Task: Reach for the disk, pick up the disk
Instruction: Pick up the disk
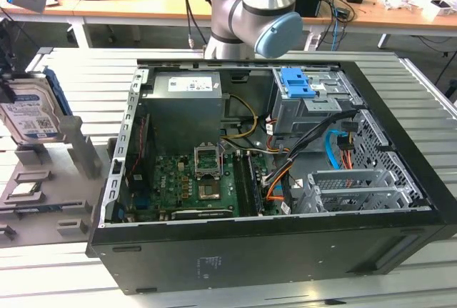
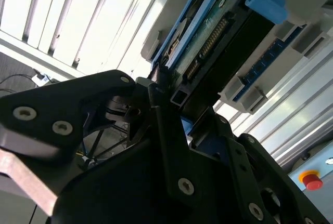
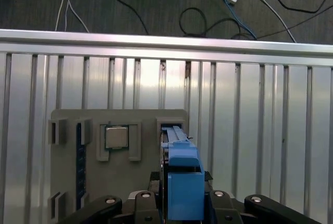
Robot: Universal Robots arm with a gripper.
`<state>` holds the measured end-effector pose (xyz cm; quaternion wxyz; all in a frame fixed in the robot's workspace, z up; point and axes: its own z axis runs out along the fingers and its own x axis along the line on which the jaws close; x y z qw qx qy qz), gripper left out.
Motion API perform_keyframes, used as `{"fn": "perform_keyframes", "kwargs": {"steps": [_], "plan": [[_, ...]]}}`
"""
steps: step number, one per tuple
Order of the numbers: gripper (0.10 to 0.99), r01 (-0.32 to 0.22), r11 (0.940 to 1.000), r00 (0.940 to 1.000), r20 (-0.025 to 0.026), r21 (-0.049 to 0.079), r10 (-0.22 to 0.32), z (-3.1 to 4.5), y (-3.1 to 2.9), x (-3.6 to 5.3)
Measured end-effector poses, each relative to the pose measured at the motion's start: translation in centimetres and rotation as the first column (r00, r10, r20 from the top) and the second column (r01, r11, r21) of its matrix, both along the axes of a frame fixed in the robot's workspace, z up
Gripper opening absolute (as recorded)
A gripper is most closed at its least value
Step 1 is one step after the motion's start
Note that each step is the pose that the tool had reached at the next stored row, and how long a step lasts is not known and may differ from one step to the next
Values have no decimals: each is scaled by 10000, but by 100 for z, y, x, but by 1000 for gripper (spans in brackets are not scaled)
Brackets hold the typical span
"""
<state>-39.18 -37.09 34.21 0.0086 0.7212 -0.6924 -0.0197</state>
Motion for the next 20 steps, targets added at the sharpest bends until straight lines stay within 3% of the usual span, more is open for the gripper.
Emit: {"fn": "perform_keyframes", "kwargs": {"steps": [12,20], "plan": [[369,0,10000,10000,0,0,0,219,0,13],[369,0,10000,10000,-1,-1,0,314,0,19]]}}
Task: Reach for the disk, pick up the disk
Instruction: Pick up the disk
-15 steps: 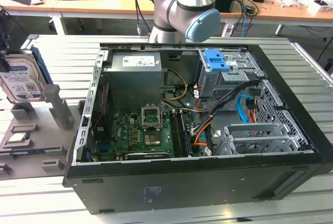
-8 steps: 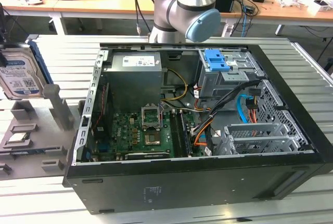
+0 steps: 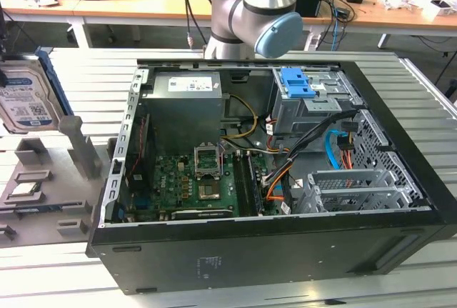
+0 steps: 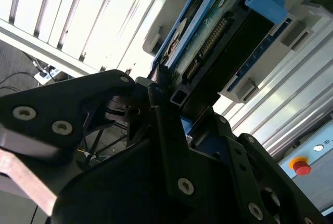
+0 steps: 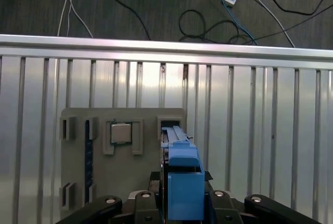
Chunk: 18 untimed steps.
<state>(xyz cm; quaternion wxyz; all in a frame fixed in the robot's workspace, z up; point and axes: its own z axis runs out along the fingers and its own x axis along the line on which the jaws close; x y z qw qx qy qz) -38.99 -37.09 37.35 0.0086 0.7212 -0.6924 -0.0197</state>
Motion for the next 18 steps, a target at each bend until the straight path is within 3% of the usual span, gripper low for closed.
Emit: {"fn": "perform_keyframes", "kwargs": {"steps": [18], "plan": [[369,0,10000,10000,1,3,0,222,0,15]]}}
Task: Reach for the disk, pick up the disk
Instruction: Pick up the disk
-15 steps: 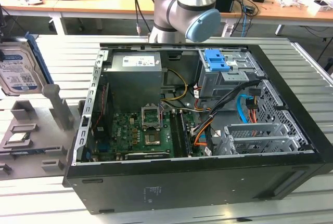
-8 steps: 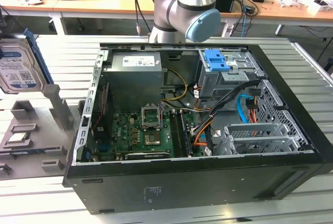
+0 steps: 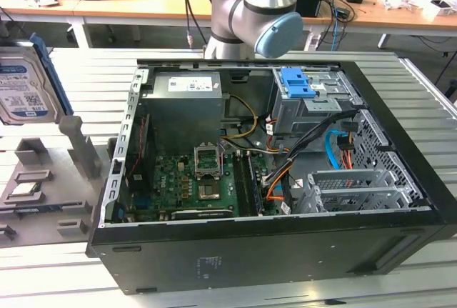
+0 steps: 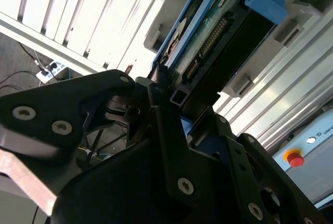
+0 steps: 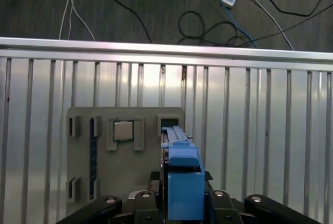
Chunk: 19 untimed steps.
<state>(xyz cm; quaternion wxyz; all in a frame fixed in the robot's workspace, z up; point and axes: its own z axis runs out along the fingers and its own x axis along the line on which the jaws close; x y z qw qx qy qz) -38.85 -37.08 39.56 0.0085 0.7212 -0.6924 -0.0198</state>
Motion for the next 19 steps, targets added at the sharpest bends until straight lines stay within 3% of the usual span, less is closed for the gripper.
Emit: {"fn": "perform_keyframes", "kwargs": {"steps": [19], "plan": [[369,0,10000,10000,1,3,0,187,0,21]]}}
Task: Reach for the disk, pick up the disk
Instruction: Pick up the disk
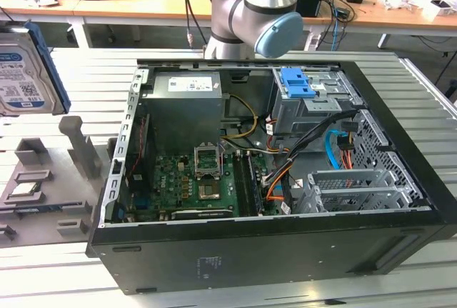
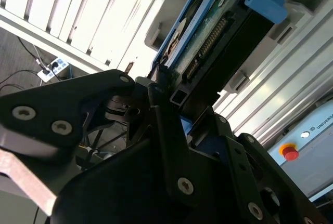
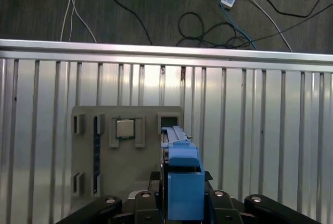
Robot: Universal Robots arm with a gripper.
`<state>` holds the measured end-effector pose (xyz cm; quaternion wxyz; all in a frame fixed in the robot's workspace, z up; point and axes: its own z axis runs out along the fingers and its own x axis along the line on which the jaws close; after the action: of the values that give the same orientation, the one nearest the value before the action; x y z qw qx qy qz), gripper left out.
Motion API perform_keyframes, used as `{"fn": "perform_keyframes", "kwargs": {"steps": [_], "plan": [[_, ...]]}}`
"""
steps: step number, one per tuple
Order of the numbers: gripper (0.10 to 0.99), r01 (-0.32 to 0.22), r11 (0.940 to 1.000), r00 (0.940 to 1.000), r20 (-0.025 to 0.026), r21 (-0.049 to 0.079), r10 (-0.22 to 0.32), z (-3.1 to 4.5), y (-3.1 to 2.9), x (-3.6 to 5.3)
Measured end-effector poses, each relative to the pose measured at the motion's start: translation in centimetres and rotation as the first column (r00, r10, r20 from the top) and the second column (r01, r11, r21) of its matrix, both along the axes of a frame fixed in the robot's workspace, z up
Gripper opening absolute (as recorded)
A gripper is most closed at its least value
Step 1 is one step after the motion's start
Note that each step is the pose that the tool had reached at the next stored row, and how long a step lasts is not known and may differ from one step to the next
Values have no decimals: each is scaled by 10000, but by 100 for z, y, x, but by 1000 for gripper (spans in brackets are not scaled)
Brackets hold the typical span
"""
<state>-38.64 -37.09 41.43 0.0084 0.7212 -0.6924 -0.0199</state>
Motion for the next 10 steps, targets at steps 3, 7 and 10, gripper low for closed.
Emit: {"fn": "perform_keyframes", "kwargs": {"steps": [3,7,10], "plan": [[369,0,10000,10000,1,2,0,38,0,4],[369,0,10000,10000,0,4,0,74,0,7],[369,0,10000,10000,-1,4,0,98,0,10]]}}
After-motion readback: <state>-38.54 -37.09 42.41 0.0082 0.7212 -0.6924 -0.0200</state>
